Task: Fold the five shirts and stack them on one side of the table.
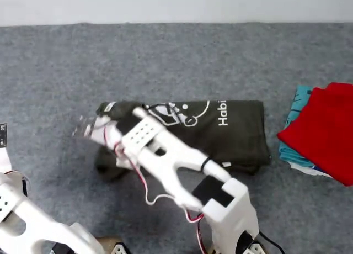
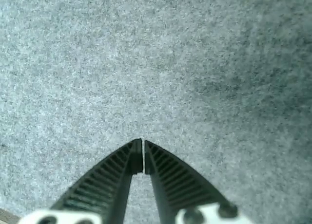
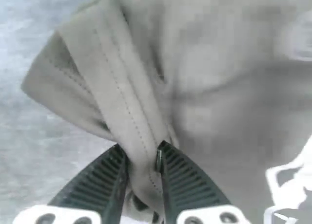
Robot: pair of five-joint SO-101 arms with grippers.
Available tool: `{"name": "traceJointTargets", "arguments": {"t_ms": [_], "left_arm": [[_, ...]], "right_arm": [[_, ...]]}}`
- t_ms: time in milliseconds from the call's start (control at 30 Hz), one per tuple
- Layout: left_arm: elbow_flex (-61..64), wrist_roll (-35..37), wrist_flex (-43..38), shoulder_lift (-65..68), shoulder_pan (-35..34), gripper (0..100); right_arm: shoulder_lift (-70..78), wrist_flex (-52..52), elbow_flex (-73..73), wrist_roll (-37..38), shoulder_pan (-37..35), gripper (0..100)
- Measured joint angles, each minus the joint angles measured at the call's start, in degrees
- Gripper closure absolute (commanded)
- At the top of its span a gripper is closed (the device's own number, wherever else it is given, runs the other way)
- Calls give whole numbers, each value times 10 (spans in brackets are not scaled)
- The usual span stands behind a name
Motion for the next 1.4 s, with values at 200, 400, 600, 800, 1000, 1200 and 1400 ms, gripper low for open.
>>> {"name": "traceJointTargets", "arguments": {"t_ms": [200,400,600,800,1000,1200,1400], "left_arm": [[0,0,0,0,0,985],[0,0,0,0,0,985],[0,0,0,0,0,985],[0,0,0,0,0,985],[0,0,0,0,0,985],[0,0,0,0,0,985],[0,0,0,0,0,985]], "right_arm": [[49,0,-61,27,60,980],[125,25,-136,27,100,766],[164,73,-236,-30,113,707],[208,77,-327,-40,114,718],[228,112,-406,-40,114,770],[252,163,-457,-40,75,902],[335,162,-457,-43,34,952]]}}
